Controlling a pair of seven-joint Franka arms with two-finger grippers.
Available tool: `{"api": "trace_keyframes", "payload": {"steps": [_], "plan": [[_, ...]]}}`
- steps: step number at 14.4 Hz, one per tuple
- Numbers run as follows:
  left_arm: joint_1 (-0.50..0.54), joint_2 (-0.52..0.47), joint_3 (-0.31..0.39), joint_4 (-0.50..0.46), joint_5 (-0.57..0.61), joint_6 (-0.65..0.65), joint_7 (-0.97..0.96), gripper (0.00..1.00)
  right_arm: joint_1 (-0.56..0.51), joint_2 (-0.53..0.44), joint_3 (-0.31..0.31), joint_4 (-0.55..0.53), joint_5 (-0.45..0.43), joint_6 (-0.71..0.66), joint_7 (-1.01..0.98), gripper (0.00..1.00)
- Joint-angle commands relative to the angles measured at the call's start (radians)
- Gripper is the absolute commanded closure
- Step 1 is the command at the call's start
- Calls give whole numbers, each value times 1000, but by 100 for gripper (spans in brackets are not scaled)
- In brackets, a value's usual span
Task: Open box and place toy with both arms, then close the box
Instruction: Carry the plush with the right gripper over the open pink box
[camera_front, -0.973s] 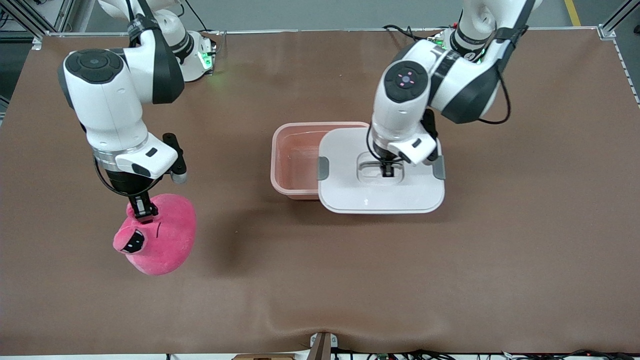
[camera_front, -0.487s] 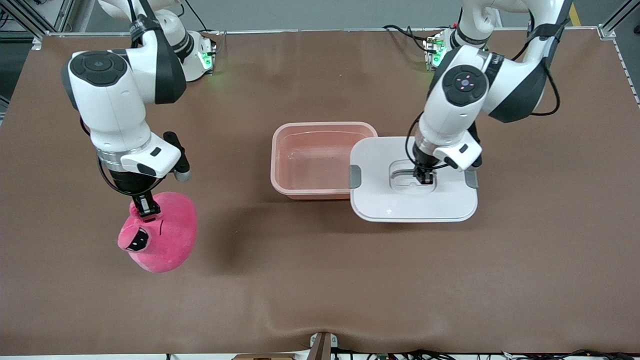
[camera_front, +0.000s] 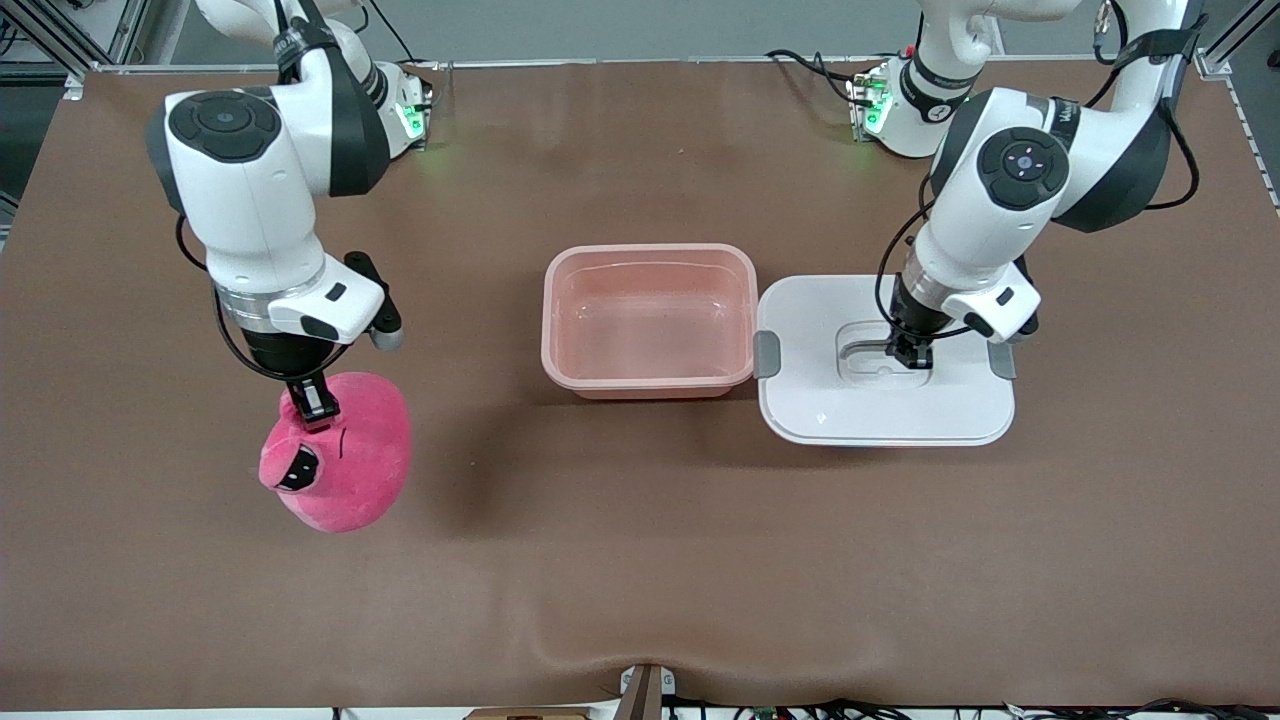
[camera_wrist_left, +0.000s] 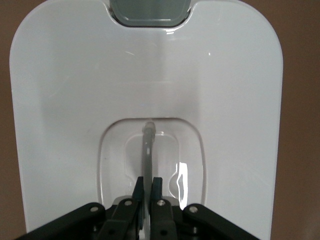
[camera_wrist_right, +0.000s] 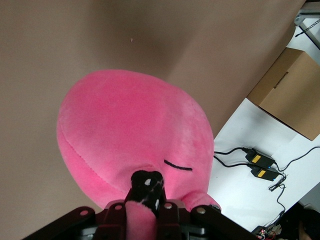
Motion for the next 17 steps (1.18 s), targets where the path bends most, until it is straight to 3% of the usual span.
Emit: {"api": "trace_keyframes", "payload": {"steps": [1, 7, 11, 17], "plan": [[79, -60, -13, -70, 13, 41, 100, 100, 19, -30, -4, -18, -14, -28, -5, 100], [127, -75, -12, -76, -7, 44, 198, 100, 114, -44, -6, -16, -14, -101, 7, 100], [127, -76, -12, -84, -7, 44, 240, 100, 269, -47, -7, 0, -32, -211, 140, 100], [147, -77, -10, -84, -8, 44, 263, 100, 538, -24, -6, 5, -216, -395, 377, 100]]}}
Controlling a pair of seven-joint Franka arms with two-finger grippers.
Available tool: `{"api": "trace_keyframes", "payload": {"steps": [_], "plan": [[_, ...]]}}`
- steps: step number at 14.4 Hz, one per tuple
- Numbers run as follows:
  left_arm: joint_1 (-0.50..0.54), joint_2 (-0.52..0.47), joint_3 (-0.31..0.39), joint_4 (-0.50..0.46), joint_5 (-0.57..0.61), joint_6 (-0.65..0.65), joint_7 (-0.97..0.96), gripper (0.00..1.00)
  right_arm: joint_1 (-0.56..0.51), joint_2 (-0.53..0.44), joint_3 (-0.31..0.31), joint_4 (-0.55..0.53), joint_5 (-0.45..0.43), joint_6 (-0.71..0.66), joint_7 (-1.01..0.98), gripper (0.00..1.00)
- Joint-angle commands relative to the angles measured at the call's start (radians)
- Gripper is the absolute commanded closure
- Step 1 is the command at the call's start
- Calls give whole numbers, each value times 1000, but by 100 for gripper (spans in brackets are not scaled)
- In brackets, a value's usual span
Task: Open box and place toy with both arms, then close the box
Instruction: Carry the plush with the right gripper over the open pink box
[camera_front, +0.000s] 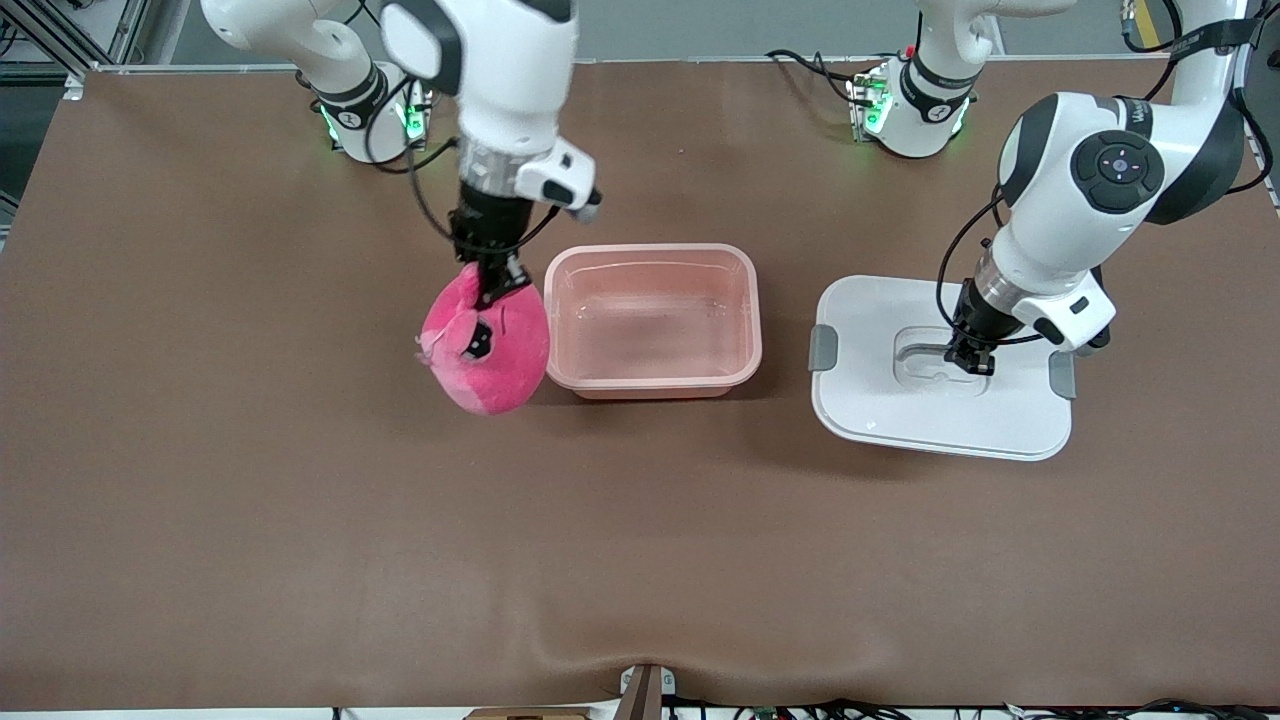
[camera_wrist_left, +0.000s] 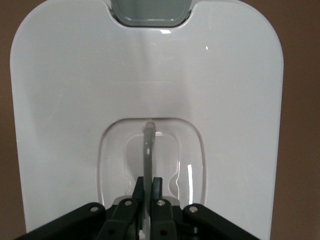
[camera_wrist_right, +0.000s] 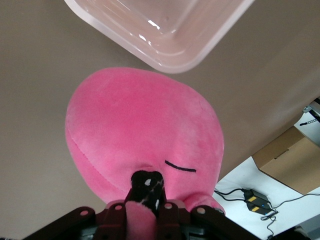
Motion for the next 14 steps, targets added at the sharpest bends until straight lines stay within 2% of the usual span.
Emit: {"api": "trace_keyframes", "payload": {"steps": [1, 4, 8, 14], "plan": [[29, -36, -7, -30, -8, 14, 38, 100, 90, 10, -14, 3, -65, -57, 47, 100], [30, -36, -7, -31, -8, 14, 53, 100, 133, 74, -14, 40, -65, -75, 47, 100], [30, -36, -7, -30, -10, 14, 52, 100, 207, 164, -15, 106, -68, -175, 124, 100], [30, -36, -7, -30, -27, 14, 59, 100, 233, 263, -15, 160, -73, -193, 171, 100]]}}
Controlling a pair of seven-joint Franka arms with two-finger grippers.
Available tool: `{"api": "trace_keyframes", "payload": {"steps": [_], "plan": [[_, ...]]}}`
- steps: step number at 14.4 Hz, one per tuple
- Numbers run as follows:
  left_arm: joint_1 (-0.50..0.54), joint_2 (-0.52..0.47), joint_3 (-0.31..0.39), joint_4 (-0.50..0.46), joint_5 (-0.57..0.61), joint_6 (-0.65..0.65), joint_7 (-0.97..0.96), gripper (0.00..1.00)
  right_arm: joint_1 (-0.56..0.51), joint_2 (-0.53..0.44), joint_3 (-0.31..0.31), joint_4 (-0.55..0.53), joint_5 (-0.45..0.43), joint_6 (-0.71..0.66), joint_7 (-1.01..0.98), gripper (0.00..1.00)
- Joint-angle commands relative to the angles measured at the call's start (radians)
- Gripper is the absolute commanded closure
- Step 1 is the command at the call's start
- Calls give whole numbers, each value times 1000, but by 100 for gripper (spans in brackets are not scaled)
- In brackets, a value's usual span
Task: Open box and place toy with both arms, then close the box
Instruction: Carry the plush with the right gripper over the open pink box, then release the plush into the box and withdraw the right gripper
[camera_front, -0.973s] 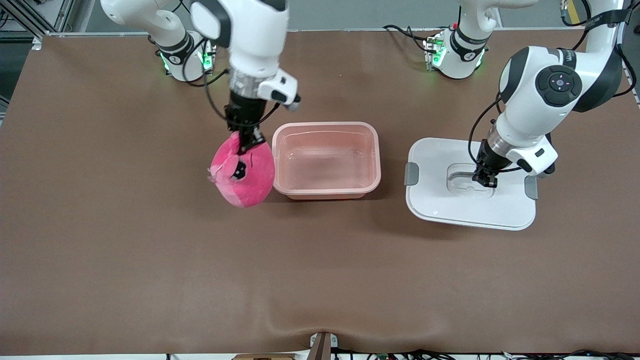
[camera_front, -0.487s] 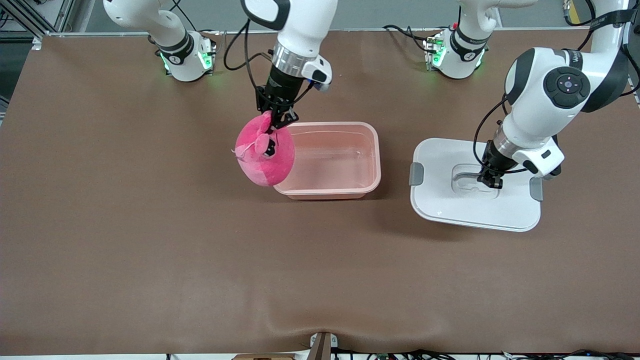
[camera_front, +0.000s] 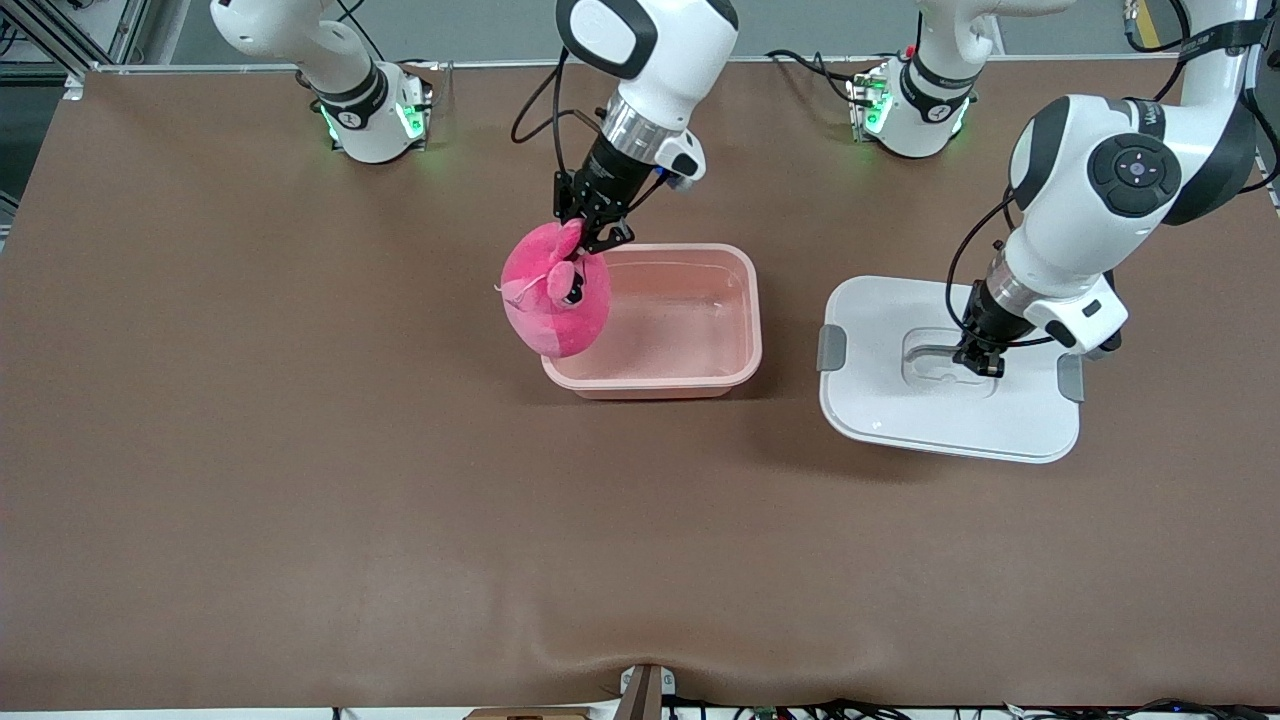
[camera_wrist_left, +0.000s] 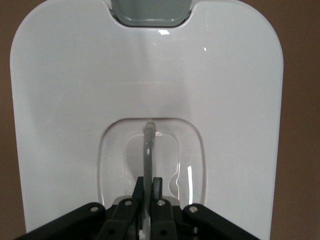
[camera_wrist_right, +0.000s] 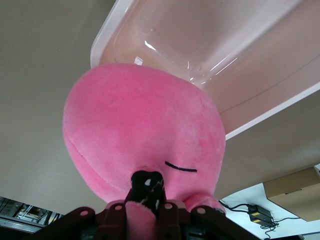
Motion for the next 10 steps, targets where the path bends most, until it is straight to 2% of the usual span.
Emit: {"api": "trace_keyframes", "payload": {"steps": [1, 2, 3, 10], "plan": [[11, -36, -7, -28, -19, 12, 26, 100, 19, 49, -13, 42, -35, -23, 36, 70], [11, -36, -7, -28, -19, 12, 26, 100, 24, 54, -13, 48, -49, -22, 36, 10], [11, -36, -7, -28, -19, 12, 26, 100, 22, 56, -13, 62, -51, -25, 34, 0], [11, -36, -7, -28, -19, 12, 26, 100, 25, 51, -11, 210, -12, -80, 76, 0]]}}
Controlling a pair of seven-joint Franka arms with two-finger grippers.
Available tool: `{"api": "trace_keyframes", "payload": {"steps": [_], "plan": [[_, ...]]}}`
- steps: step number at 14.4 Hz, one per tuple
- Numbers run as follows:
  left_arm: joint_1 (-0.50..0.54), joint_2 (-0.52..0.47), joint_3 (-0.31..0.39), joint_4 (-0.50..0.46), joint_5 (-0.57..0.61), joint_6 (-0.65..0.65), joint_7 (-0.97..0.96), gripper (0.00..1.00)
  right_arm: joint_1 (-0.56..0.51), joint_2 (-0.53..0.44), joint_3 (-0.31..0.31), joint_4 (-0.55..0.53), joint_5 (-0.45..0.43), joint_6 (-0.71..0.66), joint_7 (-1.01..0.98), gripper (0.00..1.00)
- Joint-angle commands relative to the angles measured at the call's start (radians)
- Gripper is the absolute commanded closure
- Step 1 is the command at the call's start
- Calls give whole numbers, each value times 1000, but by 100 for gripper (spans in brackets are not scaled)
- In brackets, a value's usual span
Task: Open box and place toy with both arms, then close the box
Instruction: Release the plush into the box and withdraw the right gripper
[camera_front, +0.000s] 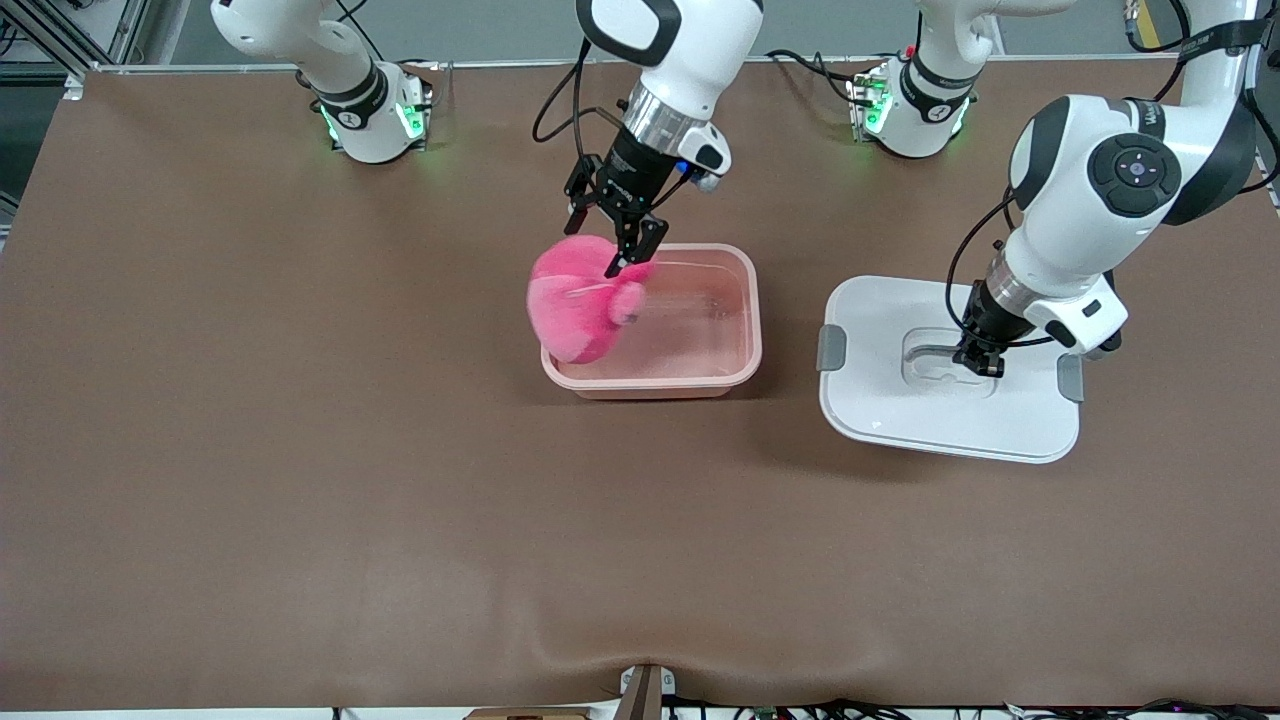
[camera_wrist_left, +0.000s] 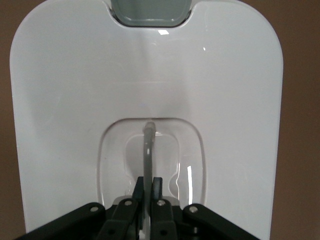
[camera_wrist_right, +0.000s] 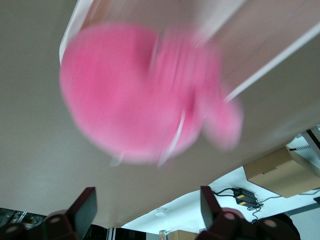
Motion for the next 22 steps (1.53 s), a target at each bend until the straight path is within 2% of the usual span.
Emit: {"api": "trace_keyframes", "payload": {"steps": [1, 4, 12, 14, 16, 19, 22], "plan": [[11, -36, -7, -28, -19, 12, 26, 100, 15, 7, -13, 65, 22, -53, 64, 0], [11, -33, -7, -26, -25, 12, 26, 100, -61, -2, -22, 70, 57, -63, 153, 0], [-2, -35, -11, -11, -35, 6, 8, 100, -498, -59, -24, 65, 258, 6, 230, 0], [-3, -33, -42, 4, -63, -2, 0, 100, -595, -69, -22, 59, 281, 12, 261, 0], [-5, -30, -63, 18, -62, -2, -40, 100, -690, -86, -22, 56, 341, 8, 286, 0], [-8, -16, -106, 58, -62, -2, -104, 100, -789, -123, -22, 29, 368, 12, 293, 0], [-11, -3, -143, 95, -63, -13, -169, 100, -904, -163, -22, -5, 439, 35, 292, 0]]}}
